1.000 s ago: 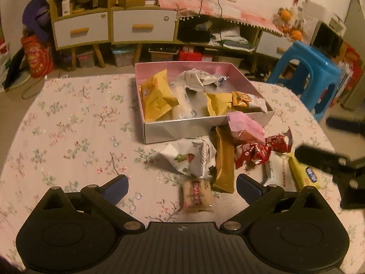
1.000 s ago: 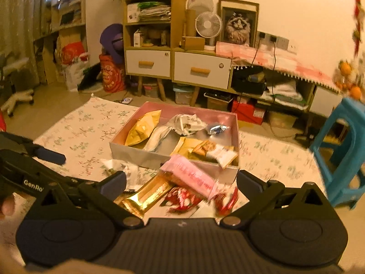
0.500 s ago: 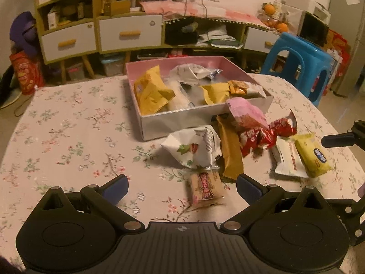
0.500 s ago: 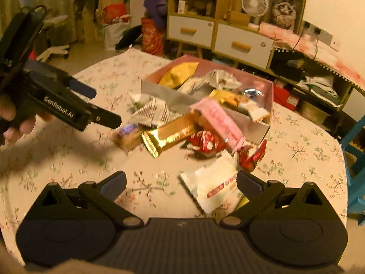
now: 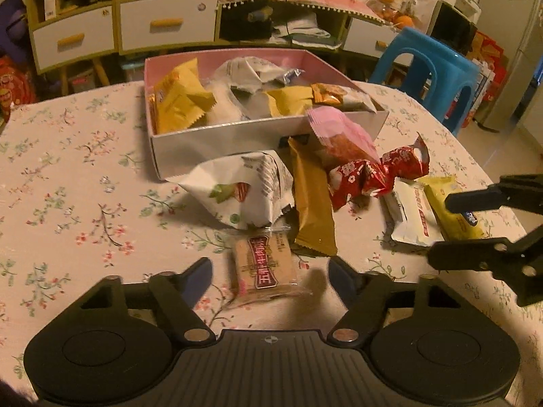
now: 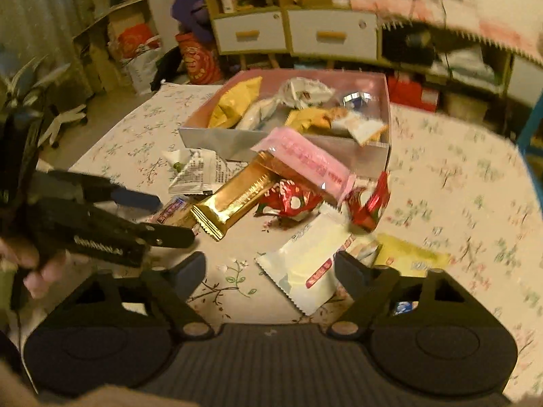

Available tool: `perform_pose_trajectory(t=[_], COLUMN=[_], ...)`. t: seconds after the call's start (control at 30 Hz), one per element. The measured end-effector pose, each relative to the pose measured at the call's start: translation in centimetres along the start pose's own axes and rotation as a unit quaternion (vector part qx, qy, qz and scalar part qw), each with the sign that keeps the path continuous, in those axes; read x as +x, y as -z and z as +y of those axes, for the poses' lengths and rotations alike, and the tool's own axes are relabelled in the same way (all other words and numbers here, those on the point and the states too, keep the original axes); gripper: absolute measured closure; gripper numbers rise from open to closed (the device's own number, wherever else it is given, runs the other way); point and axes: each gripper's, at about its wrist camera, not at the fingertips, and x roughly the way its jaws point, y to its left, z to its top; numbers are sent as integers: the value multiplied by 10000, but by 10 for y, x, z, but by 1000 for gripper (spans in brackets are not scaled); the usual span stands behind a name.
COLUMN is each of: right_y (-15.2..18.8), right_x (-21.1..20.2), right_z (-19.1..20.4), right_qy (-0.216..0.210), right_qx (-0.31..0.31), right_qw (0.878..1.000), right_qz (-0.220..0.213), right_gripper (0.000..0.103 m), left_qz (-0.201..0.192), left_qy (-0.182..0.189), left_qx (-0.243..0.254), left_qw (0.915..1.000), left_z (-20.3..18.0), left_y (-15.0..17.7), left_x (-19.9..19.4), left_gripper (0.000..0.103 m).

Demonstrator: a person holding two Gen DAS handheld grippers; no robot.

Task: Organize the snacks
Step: 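Grasp the red-labelled square cake with the left gripper while the right gripper grasps the white packet, then carry the square cake and white packet into the pink box and open both grippers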

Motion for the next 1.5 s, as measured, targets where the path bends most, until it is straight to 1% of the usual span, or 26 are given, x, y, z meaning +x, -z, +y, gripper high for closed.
perform_pose_trajectory(t=[0.07,0.1,0.13,0.2,0.3,0.43,0.53,0.6,0.7,0.77,0.83,0.87,0.93,0.97,1.1,1.13,1.2,1.27,1.37,1.5], right_y=[-1,-1,-1,0,-1,-3,-6,-7,-8,-8,-9,-9,-10,-10,-9,-8,-10,-13,-15,-17], right_x=[5,7,10,14,15,17,21,23,24,24,23,22,23,25,36,38,38,37,35,30], right_z=[-1,-2,-3,-3,-6,-7,-6,-4,-4,-4,-5,-6,-7,-8,-6,-5,-3,-2,-1,5], right_qy=[38,72,137,315,435,602,793,932,1031,1125,1157,1146,1158,1158,1230,1257,1279,1310,1289,1302], right_qx=[137,190,218,233,309,493,460,388,304,252,232,248,248,245,153,111,47,89,108,-30], right_qw=[9998,9997,9995,9989,9983,9968,9957,9948,9941,9933,9930,9931,9929,9929,9919,9917,9915,9910,9911,9909], right_qz=[108,149,190,242,219,160,139,133,112,93,93,73,66,89,276,256,242,264,311,332], right_gripper=[32,33,33,35,35,35,35,38,40,40,37,34,33,34,47,47,56,58,60,60], left_qz=[-38,-43,-44,-46,-24,-21,-17,5,84,118,121,130,148,158,205,215,238,251,289,392], left_qy=[-68,-87,-110,-155,-238,-240,-257,-283,-377,-499,-559,-582,-608,-616,-634,-644,-656,-673,-731,-662], left_qx=[48,78,104,139,244,285,324,334,375,526,653,690,722,715,625,617,622,604,515,380], left_qw=[10000,9999,9999,9998,9994,9993,9991,9990,9986,9973,9962,9958,9954,9954,9958,9958,9956,9956,9956,9963], left_z=[-3,-4,-5,-8,-10,-11,-11,-10,-8,-9,-11,-12,-13,-13,-11,-11,-11,-12,-12,-10], left_y=[0,0,-1,-2,-3,-3,-4,-5,-5,-4,-2,-2,-2,-2,-5,-5,-6,-6,-7,-9], left_x=[2,3,3,4,4,4,3,3,2,1,1,1,1,1,3,3,3,3,3,2], left_gripper=[38,41,42,47,53,59,65,70,70,70,70,70,70,69,67,67,67,70,71,71])
